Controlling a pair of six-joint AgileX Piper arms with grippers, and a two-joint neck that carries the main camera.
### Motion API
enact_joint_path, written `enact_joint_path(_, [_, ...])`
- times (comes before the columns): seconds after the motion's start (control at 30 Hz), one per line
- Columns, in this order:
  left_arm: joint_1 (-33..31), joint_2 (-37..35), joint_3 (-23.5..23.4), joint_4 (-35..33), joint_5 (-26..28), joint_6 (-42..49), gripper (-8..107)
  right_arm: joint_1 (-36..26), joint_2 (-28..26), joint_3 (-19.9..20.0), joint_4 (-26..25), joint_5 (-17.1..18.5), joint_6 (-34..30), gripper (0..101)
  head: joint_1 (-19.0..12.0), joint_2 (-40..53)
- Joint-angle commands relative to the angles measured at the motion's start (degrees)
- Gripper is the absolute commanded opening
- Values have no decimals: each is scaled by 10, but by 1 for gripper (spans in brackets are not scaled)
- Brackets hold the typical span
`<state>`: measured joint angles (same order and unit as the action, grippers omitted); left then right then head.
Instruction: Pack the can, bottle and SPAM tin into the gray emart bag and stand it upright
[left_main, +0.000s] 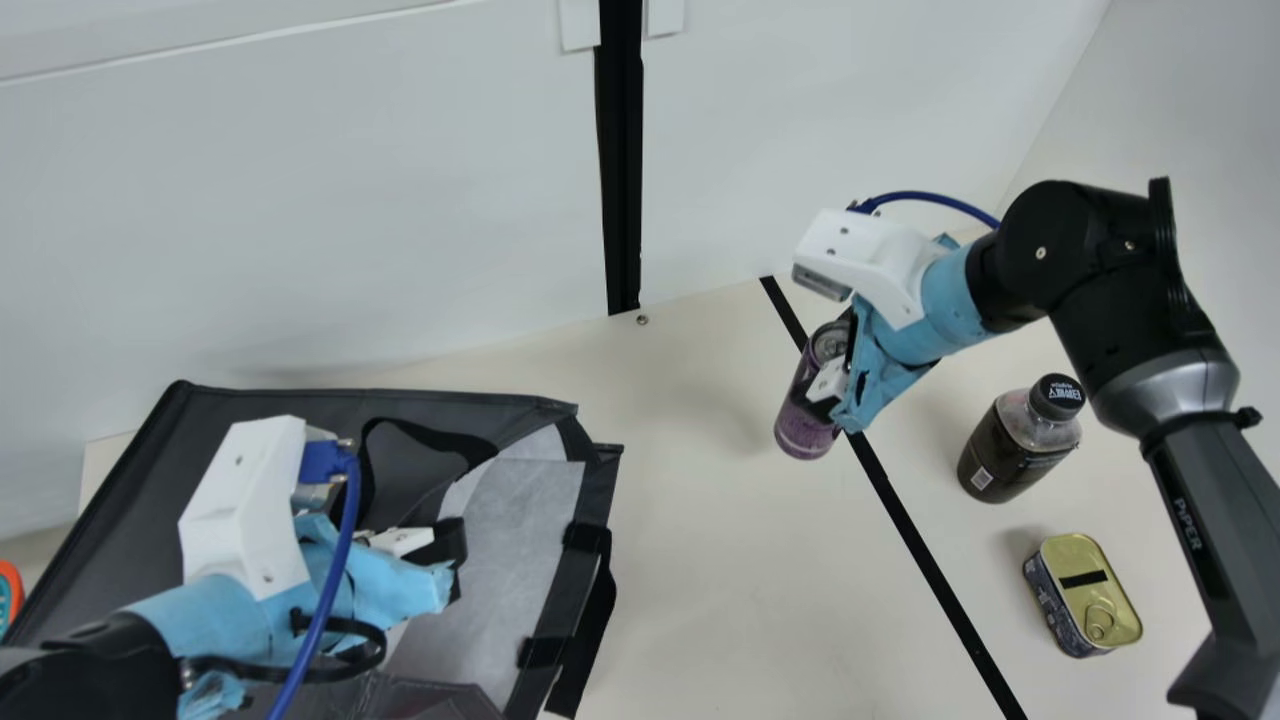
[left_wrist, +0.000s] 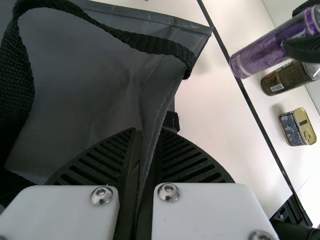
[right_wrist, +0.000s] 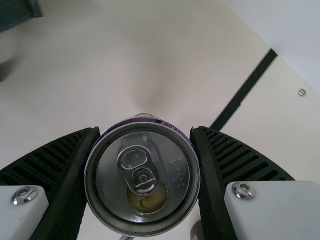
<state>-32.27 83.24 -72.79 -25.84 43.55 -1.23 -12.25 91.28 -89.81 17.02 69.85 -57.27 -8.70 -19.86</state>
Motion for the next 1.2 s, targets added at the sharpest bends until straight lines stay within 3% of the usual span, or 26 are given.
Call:
enact_joint_path(0.0, [0,0,0,0,0,0,-8,6,-9,17,3,0,-8,0,-13,-1])
enact_joint_path(0.6, [0,0,0,0,0,0,-8,76,-71,126,45,0,-60,0,-13,-1])
enact_joint_path(1.17, [0,0,0,0,0,0,-8,112,-95,116,118,0,-35,0,-13,-1])
